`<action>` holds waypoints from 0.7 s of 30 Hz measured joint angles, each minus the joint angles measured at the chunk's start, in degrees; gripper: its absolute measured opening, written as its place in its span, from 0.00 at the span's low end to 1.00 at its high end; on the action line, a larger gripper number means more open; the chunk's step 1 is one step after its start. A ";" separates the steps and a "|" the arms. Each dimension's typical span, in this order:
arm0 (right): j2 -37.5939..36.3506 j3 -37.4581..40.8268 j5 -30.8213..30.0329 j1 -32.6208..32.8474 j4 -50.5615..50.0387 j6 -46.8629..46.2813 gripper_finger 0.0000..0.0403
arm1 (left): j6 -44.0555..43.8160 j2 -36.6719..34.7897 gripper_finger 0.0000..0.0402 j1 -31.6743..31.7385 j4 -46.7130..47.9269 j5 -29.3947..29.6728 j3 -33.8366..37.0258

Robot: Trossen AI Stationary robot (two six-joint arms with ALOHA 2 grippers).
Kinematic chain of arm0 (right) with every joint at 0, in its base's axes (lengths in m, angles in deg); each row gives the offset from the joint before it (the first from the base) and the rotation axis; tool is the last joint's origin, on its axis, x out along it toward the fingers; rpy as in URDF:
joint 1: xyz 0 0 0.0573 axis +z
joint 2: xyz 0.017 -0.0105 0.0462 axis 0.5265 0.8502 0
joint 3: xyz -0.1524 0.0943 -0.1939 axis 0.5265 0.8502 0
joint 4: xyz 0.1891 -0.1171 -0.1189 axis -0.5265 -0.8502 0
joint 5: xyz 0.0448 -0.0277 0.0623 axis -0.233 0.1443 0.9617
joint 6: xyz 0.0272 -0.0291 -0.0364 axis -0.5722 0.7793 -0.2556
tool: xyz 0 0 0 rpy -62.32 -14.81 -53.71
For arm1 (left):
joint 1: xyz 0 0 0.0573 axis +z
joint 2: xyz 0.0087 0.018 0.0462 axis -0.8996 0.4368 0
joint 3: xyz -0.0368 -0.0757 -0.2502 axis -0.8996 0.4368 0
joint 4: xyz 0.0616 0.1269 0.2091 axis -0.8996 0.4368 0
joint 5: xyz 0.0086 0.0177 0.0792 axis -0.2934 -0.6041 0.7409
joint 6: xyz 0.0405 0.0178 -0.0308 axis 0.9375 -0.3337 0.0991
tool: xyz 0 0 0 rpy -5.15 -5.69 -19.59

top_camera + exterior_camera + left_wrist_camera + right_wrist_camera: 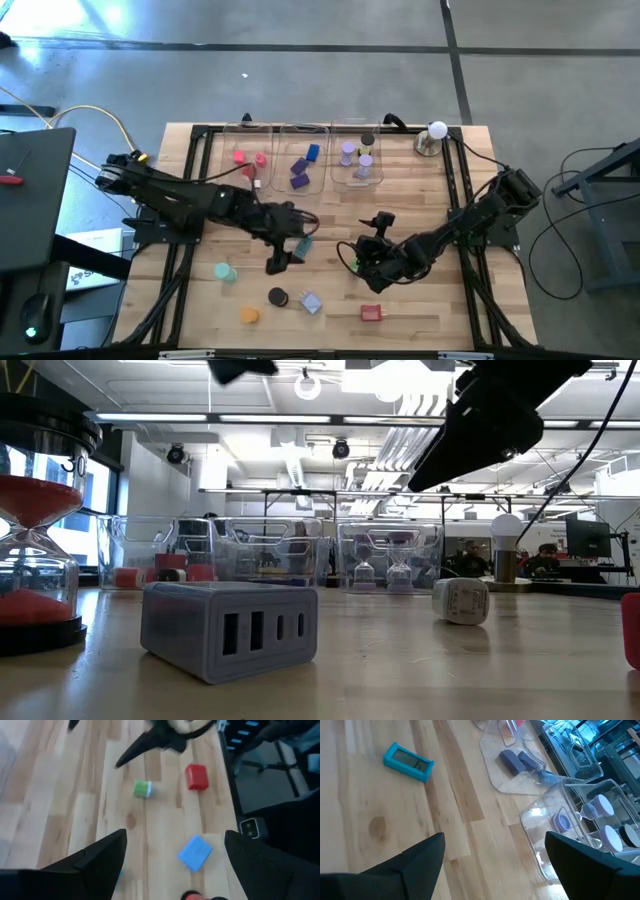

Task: Pick & Place Office items
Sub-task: Put the red hourglass into the right transparent bin

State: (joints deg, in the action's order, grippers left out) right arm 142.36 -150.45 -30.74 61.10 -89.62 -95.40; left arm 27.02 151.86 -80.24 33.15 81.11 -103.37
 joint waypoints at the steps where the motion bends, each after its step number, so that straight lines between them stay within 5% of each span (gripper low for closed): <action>1: 0.00 0.00 0.02 -0.18 0.02 -0.03 0.83 | 1.12 0.00 0.82 -1.25 0.71 1.27 -1.03; 9: 0.00 0.00 0.08 -0.62 0.99 -0.01 0.83 | 7.07 4.40 0.82 -13.58 13.43 18.07 -9.83; 21: 0.00 0.00 0.04 -1.01 1.88 -0.01 0.83 | 2.25 18.66 0.82 -15.57 28.07 9.35 -18.46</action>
State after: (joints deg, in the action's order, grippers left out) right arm 142.36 -150.45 -30.70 60.09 -87.74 -95.41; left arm 29.27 170.52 -95.80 61.22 90.47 -121.82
